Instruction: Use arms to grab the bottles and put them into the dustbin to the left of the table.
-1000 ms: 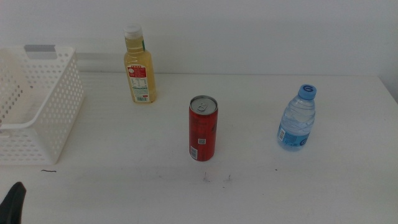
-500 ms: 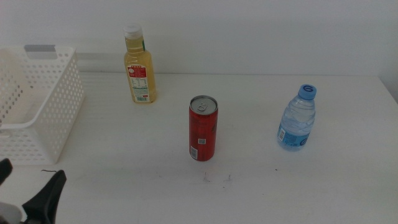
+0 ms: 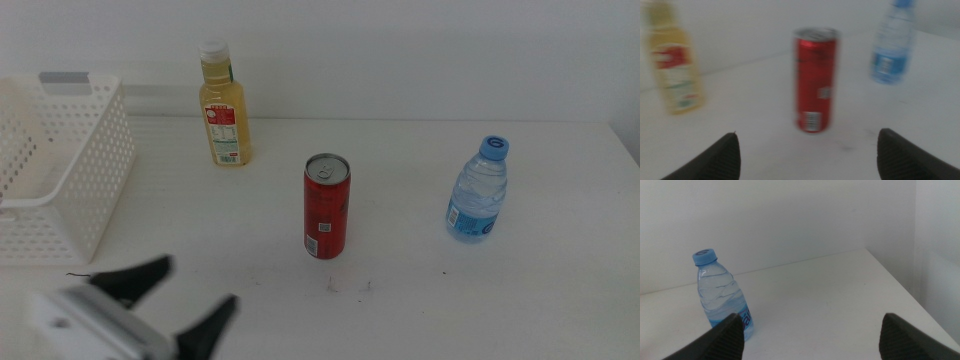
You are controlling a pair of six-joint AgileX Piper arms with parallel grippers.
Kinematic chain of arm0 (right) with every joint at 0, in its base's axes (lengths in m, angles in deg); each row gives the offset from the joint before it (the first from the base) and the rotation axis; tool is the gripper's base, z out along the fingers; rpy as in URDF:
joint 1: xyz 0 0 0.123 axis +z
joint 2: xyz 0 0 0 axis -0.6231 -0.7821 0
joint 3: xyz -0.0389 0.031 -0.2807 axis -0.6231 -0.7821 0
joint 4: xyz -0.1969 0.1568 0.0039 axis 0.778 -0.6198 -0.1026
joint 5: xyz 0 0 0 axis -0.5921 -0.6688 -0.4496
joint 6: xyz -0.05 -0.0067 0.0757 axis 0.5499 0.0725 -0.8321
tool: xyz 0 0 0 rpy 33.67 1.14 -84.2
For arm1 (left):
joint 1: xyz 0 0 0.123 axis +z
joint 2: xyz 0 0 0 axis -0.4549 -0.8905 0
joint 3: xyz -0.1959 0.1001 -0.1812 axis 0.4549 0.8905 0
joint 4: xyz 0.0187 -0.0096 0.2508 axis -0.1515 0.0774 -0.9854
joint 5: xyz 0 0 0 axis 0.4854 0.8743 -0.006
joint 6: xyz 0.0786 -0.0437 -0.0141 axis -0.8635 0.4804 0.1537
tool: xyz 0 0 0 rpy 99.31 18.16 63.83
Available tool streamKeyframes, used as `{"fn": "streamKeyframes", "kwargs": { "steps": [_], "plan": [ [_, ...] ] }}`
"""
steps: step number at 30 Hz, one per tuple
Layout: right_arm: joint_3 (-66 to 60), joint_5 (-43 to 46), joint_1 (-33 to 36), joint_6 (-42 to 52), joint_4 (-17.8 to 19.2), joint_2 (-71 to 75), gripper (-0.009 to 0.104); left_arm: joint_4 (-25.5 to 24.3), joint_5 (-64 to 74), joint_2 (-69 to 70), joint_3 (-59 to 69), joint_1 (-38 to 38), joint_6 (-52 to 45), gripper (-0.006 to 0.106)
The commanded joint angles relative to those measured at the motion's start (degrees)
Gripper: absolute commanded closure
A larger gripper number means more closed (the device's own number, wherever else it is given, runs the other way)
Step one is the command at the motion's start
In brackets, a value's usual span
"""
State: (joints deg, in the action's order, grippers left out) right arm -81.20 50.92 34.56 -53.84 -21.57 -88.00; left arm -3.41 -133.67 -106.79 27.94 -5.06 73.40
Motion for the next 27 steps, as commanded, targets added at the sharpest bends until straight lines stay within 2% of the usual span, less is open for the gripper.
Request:
{"fn": "streamKeyframes", "kwargs": {
  "steps": [1, 5, 13, 20, 25, 27],
  "plan": [
    [-0.2, 0.7, -0.3, 0.3, 0.5, 0.3, 0.005, 1.0, -12.7, -8.9, 0.0, -3.8, 0.5, 0.007],
    [-0.2, 0.7, -0.3, 0.3, 0.5, 0.3, 0.005, 0.3, -25.3, -19.9, 0.0, -5.0, 0.4, 0.007],
    [-0.2, 0.7, -0.3, 0.3, 0.5, 0.3, 0.005, 1.0, -25.3, -24.6, 0.0, -5.0, 1.9, 0.007],
    [-0.2, 0.7, -0.3, 0.3, 0.5, 0.3, 0.005, 5.0, -25.3, -24.6, 0.0, -5.0, 2.0, 0.007],
    [-0.2, 0.7, -0.3, 0.3, 0.5, 0.3, 0.005, 4.7, -25.3, -24.6, -3.0, -5.0, 3.2, 0.007],
    [-0.2, 0.7, -0.3, 0.3, 0.5, 0.3, 0.005, 4.7, -19.3, -25.3, -6.4, -5.0, 2.0, 0.007]
  ]
}}
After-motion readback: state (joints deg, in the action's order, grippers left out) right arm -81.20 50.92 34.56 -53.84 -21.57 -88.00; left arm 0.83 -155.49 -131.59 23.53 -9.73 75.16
